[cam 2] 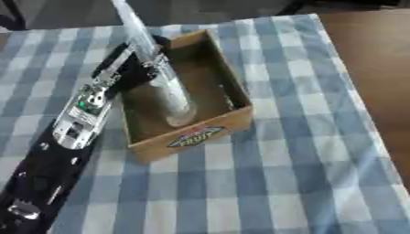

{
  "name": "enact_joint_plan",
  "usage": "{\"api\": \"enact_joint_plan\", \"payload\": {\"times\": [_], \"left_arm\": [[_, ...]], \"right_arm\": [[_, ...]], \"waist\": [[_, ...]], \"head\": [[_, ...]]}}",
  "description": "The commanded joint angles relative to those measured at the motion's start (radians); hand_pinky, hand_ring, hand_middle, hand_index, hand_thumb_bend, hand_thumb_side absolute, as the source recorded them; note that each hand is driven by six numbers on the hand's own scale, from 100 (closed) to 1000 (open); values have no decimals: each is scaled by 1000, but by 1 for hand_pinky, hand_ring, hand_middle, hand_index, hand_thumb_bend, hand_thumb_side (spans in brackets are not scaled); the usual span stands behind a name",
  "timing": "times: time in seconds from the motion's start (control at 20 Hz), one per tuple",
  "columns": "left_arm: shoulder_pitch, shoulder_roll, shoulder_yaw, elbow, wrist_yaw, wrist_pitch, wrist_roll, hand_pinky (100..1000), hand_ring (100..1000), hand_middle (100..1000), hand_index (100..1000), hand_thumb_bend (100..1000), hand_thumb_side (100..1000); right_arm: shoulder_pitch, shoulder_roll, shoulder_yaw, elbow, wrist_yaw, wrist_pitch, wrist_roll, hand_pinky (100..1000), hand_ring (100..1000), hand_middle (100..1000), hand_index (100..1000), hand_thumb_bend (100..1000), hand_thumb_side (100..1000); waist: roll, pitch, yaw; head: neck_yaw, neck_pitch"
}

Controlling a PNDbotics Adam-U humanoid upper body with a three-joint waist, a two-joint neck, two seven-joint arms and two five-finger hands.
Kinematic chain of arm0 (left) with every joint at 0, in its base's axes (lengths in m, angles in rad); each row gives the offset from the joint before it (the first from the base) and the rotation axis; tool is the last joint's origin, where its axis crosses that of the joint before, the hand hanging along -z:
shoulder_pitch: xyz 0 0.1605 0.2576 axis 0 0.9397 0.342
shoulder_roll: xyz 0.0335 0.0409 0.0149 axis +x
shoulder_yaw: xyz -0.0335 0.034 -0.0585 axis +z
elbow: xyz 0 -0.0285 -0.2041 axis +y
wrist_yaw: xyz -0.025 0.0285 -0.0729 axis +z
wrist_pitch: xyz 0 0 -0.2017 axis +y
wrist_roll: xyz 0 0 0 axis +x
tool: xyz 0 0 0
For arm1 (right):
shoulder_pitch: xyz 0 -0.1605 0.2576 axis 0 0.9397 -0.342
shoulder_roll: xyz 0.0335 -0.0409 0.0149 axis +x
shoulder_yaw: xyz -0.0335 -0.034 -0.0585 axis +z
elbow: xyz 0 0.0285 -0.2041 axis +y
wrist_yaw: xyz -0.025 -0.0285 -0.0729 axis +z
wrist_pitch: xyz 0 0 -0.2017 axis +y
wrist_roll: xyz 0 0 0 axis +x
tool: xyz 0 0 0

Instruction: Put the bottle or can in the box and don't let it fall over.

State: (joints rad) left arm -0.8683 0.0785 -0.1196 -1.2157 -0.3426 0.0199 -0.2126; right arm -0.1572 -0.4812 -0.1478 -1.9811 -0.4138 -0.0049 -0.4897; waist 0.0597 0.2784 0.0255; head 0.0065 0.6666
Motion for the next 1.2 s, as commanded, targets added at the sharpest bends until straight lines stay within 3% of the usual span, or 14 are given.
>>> {"api": "enact_joint_plan", "payload": {"times": [0.05, 0.25, 0.75, 0.8, 0.85, 0.95, 1.2], "left_arm": [[-5, 28, 8, -20, -12, 7, -9, 1000, 1000, 831, 813, 100, 405], [-3, 31, 14, -22, -23, 37, 19, 1000, 1000, 828, 805, 100, 324], [11, 62, 2, -80, -12, 62, 35, 1000, 1000, 832, 817, 100, 316], [14, 67, -2, -89, -10, 62, 27, 1000, 1000, 836, 828, 100, 344], [15, 73, -5, -97, -8, 60, 17, 1000, 1000, 833, 827, 100, 544], [19, 83, -8, -108, -16, 59, 1, 1000, 1000, 829, 829, 100, 656], [28, 100, -4, -126, -71, 68, -17, 1000, 1000, 816, 816, 100, 693]], "right_arm": [[-4, -30, -12, -19, 5, -1, -1, 739, 693, 853, 748, 295, 206], [-3, -30, -12, -19, 5, -1, -2, 739, 693, 853, 747, 294, 207], [0, -36, -14, -19, 6, 0, -5, 739, 692, 853, 747, 292, 208], [0, -37, -15, -19, 6, 1, -6, 739, 692, 853, 747, 292, 208], [1, -38, -15, -19, 6, 1, -6, 739, 692, 853, 747, 291, 208], [2, -39, -15, -19, 7, 1, -6, 739, 692, 853, 747, 290, 209], [6, -42, -16, -19, 8, 1, -8, 739, 691, 852, 747, 288, 210]], "waist": [[-3, -22, 2], [-2, -22, 3], [7, -26, 9], [8, -27, 10], [9, -28, 11], [11, -29, 13], [14, -30, 18]], "head": [[-2, 1], [-4, 1], [-18, 7], [-20, 8], [-21, 9], [-24, 10], [-29, 12]]}}
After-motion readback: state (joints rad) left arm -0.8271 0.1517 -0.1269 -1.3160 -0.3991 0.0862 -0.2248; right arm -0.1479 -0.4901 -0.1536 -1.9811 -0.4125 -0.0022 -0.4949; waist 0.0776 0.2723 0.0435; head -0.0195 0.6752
